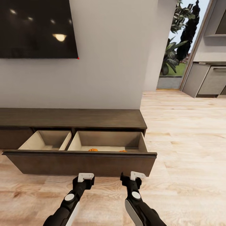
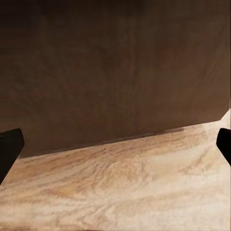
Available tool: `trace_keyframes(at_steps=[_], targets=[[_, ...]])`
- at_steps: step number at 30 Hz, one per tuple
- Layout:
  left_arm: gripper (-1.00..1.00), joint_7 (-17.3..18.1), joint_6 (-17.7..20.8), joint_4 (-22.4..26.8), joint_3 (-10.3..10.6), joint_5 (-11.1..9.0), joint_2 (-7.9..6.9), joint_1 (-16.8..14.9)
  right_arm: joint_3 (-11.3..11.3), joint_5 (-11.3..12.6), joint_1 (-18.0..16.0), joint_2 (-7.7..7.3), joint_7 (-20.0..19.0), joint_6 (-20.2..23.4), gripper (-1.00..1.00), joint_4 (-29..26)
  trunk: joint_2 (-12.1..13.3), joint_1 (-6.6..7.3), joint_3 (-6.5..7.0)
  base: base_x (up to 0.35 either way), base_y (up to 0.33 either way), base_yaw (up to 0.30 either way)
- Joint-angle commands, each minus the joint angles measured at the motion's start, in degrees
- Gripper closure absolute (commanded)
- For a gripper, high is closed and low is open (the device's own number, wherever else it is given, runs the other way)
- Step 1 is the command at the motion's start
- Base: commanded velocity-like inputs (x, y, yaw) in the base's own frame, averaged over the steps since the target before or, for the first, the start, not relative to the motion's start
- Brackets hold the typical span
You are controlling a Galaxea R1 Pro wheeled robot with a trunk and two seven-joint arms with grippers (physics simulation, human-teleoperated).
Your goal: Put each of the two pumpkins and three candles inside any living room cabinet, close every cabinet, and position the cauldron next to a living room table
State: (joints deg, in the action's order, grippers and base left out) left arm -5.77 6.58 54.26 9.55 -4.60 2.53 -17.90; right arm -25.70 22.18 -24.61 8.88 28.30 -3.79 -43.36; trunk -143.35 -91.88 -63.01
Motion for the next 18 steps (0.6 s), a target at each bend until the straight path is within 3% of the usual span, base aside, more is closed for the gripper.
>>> trace_keyframes(at_steps=[1,6,11,18], targets=[[-1.00,0.2,-1.0,0.0,0.1,0.2,0.03,0.0,0.1,-0.4,-0.2,0.04,-2.1,-0.4,-1.00,1.5,0.0,0.00,0.00,0.000,0.000,0.000],[-1.00,0.4,-2.3,-0.1,-0.1,0.3,0.08,0.0,0.2,-0.6,-0.4,-0.18,-4.2,-2.7,-1.00,3.3,0.0,0.00,0.00,0.041,0.011,0.000],[-1.00,0.3,-2.7,-0.1,-0.3,0.4,0.02,0.0,0.3,-0.8,-0.4,-1.32,-4.8,-3.4,-1.00,3.8,0.0,0.00,0.00,0.089,0.034,0.000],[-1.00,0.1,-4.0,-0.1,-0.4,0.2,0.02,0.0,0.3,-0.9,-0.5,-1.57,-5.1,-7.4,-1.00,6.9,0.0,0.00,0.00,0.008,0.003,0.000]])
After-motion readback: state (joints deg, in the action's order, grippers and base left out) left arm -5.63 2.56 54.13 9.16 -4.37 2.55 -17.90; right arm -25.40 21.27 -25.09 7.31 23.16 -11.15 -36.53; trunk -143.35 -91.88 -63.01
